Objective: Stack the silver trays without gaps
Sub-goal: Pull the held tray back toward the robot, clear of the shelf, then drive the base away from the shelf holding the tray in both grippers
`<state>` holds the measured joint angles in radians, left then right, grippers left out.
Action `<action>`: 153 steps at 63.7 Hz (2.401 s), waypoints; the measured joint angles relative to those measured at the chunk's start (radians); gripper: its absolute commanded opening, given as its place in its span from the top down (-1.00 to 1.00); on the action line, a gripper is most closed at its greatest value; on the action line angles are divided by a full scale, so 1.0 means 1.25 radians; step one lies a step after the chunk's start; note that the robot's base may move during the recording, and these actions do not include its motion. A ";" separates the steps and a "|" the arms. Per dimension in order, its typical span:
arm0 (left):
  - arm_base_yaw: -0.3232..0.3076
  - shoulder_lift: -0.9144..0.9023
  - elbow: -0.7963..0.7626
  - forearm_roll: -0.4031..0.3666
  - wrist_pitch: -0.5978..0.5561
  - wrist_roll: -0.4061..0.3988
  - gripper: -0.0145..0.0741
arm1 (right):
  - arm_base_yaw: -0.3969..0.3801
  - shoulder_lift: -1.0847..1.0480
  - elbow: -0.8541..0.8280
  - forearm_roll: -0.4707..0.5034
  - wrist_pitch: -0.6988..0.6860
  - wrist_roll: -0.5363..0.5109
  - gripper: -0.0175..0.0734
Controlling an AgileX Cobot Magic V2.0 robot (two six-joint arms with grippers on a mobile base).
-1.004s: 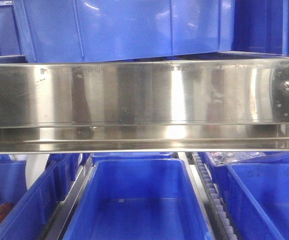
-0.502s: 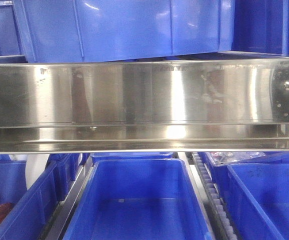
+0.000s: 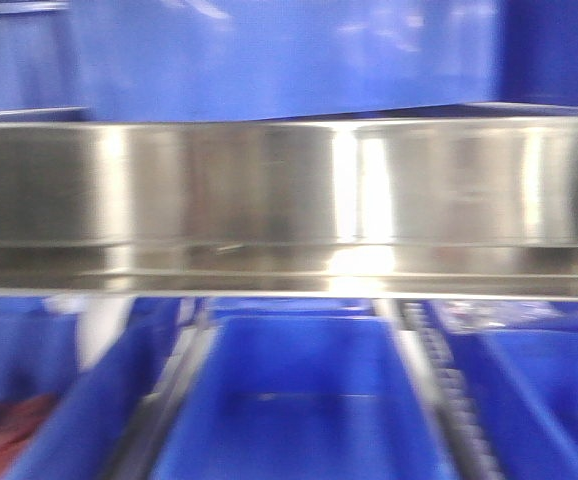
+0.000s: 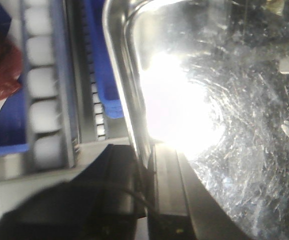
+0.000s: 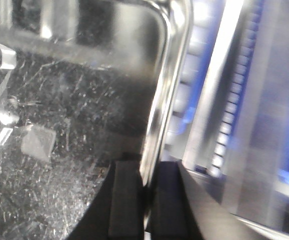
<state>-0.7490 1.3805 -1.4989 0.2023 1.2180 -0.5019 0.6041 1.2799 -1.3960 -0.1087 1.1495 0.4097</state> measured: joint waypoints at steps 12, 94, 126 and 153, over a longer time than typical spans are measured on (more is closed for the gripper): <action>0.000 0.000 0.000 0.000 0.000 0.000 0.78 | 0.000 0.000 0.000 0.000 0.000 0.000 0.49; 0.000 0.000 0.000 0.000 0.001 0.000 0.78 | 0.000 0.000 0.000 0.000 -0.002 0.000 0.49; 0.000 0.000 0.000 0.000 0.001 0.000 0.78 | 0.000 0.000 0.000 0.000 -0.002 0.000 0.49; 0.000 0.000 0.000 0.000 0.001 0.000 0.78 | 0.000 0.000 0.000 0.000 -0.002 0.000 0.49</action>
<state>-0.7490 1.3802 -1.4989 0.2023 1.2199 -0.5019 0.6041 1.2799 -1.3960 -0.1087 1.1471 0.4097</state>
